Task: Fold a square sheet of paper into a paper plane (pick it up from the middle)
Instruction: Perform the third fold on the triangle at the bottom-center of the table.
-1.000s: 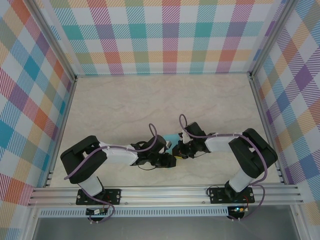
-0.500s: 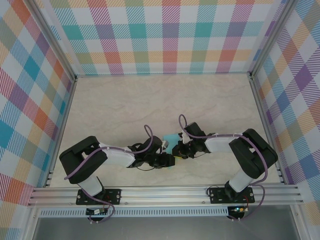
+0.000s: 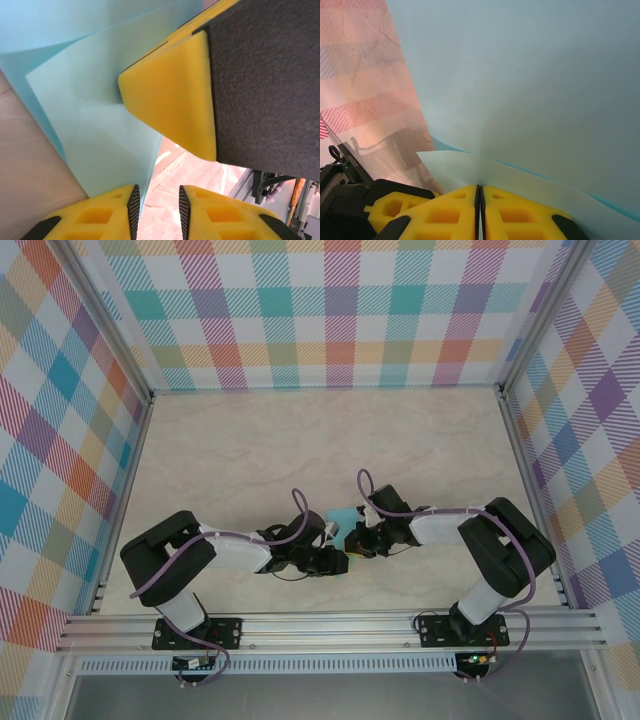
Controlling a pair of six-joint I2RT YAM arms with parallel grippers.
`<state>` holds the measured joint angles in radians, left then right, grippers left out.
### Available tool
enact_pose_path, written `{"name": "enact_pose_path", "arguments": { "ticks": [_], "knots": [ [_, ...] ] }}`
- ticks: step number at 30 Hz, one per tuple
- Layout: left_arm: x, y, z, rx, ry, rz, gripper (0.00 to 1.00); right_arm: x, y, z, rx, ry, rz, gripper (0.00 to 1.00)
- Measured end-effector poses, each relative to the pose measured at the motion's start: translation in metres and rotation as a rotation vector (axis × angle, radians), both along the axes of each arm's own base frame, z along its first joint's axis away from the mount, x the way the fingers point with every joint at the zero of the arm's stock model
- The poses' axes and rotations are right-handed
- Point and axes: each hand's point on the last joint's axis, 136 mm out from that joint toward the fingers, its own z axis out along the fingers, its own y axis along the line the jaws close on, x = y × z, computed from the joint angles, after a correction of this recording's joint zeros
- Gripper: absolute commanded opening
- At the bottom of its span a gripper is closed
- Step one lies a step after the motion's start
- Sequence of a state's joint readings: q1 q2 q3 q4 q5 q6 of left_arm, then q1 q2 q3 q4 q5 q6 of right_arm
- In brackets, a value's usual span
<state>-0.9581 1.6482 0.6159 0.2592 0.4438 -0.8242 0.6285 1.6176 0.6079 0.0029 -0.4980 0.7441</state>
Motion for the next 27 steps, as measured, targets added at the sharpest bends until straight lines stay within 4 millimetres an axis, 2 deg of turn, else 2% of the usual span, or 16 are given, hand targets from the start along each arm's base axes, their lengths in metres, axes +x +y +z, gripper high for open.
{"name": "enact_pose_path", "arguments": {
  "ticks": [4,11,18,27],
  "knots": [
    [-0.002,0.002,-0.004,0.042,-0.013,-0.012,0.15,0.0,0.0,0.0,-0.003,0.002,-0.001,0.11],
    [-0.004,0.003,-0.007,0.086,-0.033,-0.033,0.09,0.0,0.0,-0.001,-0.005,0.004,0.0,0.11],
    [-0.006,0.005,-0.006,0.107,-0.044,-0.045,0.1,0.0,-0.001,-0.001,-0.006,0.004,-0.001,0.11],
    [-0.028,0.013,-0.006,0.148,-0.001,-0.104,0.14,0.0,-0.001,-0.001,-0.008,0.005,-0.001,0.11]
  ]
}}
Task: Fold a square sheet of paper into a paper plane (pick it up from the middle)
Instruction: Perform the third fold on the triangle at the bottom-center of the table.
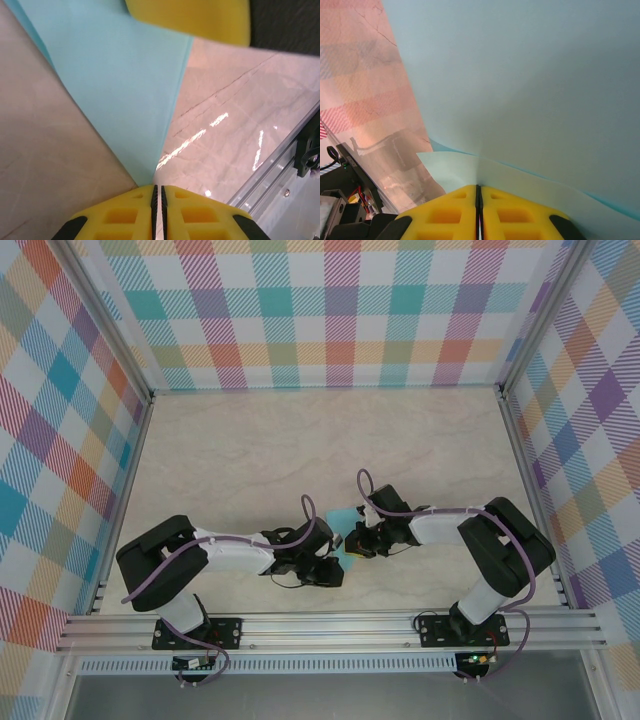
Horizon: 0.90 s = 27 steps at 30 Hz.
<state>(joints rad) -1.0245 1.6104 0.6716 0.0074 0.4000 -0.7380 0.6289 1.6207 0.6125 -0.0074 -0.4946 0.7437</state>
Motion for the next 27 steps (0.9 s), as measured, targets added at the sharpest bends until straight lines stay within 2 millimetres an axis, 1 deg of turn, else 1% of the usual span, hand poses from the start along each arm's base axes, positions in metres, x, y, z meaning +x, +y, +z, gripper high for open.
{"name": "enact_pose_path", "arguments": {
  "ticks": [7,10,12,14,16,18,21,27],
  "knots": [
    [-0.001,0.001,0.0,0.003,0.005,-0.002,0.12,0.0,0.0,0.0,-0.005,0.002,-0.001,0.11],
    [-0.002,0.003,0.005,0.004,-0.002,0.003,0.14,0.0,0.0,0.0,-0.006,0.002,-0.001,0.11],
    [0.002,0.007,0.018,-0.005,-0.034,0.022,0.15,0.0,0.0,0.0,-0.006,0.002,-0.001,0.11],
    [0.009,0.007,0.038,-0.041,-0.09,0.047,0.15,0.0,0.0,0.0,-0.006,0.001,-0.001,0.11],
    [0.017,0.007,0.054,-0.071,-0.137,0.077,0.15,0.0,0.0,0.0,-0.006,0.001,-0.001,0.11],
    [0.024,0.007,0.059,-0.076,-0.158,0.099,0.15,0.0,0.0,0.0,-0.006,0.0,-0.002,0.11],
    [0.028,0.007,0.051,-0.05,-0.15,0.114,0.13,0.0,0.0,0.0,-0.007,-0.001,-0.002,0.11],
    [0.028,0.001,0.019,-0.006,-0.098,0.105,0.12,0.0,0.0,0.0,-0.008,0.0,-0.001,0.11]
  ]
}}
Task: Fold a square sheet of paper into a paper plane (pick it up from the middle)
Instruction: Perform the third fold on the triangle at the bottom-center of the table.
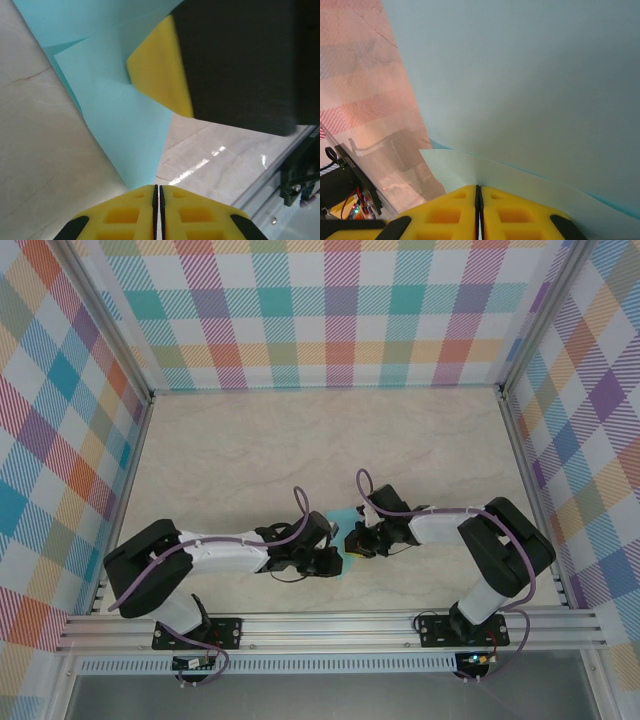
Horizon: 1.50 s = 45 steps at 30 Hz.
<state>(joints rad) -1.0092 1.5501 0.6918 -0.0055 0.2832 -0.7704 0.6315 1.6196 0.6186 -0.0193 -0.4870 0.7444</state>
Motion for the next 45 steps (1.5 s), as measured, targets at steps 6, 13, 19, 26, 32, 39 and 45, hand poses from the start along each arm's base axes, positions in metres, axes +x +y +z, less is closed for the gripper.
{"name": "enact_pose_path", "arguments": {
  "ticks": [6,13,19,26,32,39,45],
  "knots": [
    [-0.002,-0.004,-0.014,0.008,0.03,-0.011,0.12,0.0,0.0,0.0,-0.002,-0.003,0.0,0.12],
    [-0.005,-0.012,-0.021,0.014,0.065,-0.033,0.09,0.001,-0.007,0.002,-0.041,-0.021,-0.017,0.15],
    [-0.007,-0.015,-0.022,0.012,0.059,-0.043,0.08,0.0,-0.023,0.009,-0.114,-0.044,-0.053,0.16],
    [-0.007,-0.016,-0.022,0.014,0.056,-0.043,0.07,0.0,-0.016,0.028,-0.043,-0.069,-0.04,0.15],
    [-0.008,-0.018,-0.022,0.017,0.058,-0.049,0.07,-0.004,-0.017,0.011,-0.074,-0.022,-0.031,0.14],
    [-0.008,-0.018,-0.022,0.019,0.054,-0.053,0.07,-0.001,-0.025,0.002,-0.096,0.005,-0.043,0.14],
    [-0.009,-0.018,-0.023,0.022,0.047,-0.065,0.07,0.009,-0.034,0.002,-0.087,0.008,-0.081,0.15]
  ]
}}
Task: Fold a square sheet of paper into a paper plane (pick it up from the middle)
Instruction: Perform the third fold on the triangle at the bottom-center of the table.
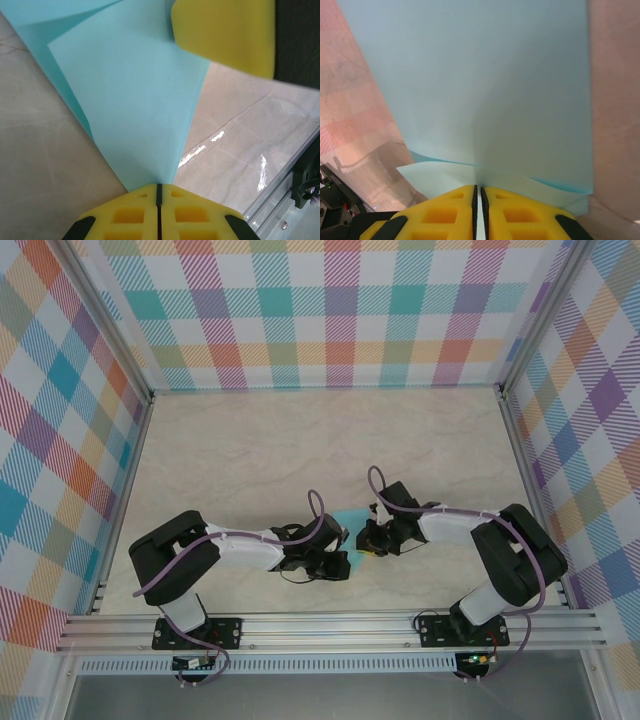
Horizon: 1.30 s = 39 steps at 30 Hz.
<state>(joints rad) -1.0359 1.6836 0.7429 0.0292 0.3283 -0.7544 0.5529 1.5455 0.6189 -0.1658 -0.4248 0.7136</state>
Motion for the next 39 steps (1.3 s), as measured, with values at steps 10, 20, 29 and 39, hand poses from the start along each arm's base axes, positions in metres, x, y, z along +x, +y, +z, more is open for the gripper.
{"name": "enact_pose_path", "arguments": {
  "ticks": [10,20,29,39],
  "knots": [
    [0.0,0.0,0.0,0.004,-0.02,-0.018,0.07,0.028,-0.028,0.002,-0.008,-0.037,-0.097,0.16],
    [-0.019,0.021,0.001,0.077,-0.026,-0.077,0.14,0.032,-0.043,0.037,0.013,-0.158,-0.128,0.3],
    [-0.021,0.054,0.033,0.131,-0.07,-0.055,0.34,0.004,-0.044,0.046,0.076,-0.157,-0.099,0.41],
    [0.012,0.06,0.048,0.132,-0.114,0.074,0.24,-0.022,-0.035,0.035,0.147,-0.062,-0.06,0.47]
  ]
}}
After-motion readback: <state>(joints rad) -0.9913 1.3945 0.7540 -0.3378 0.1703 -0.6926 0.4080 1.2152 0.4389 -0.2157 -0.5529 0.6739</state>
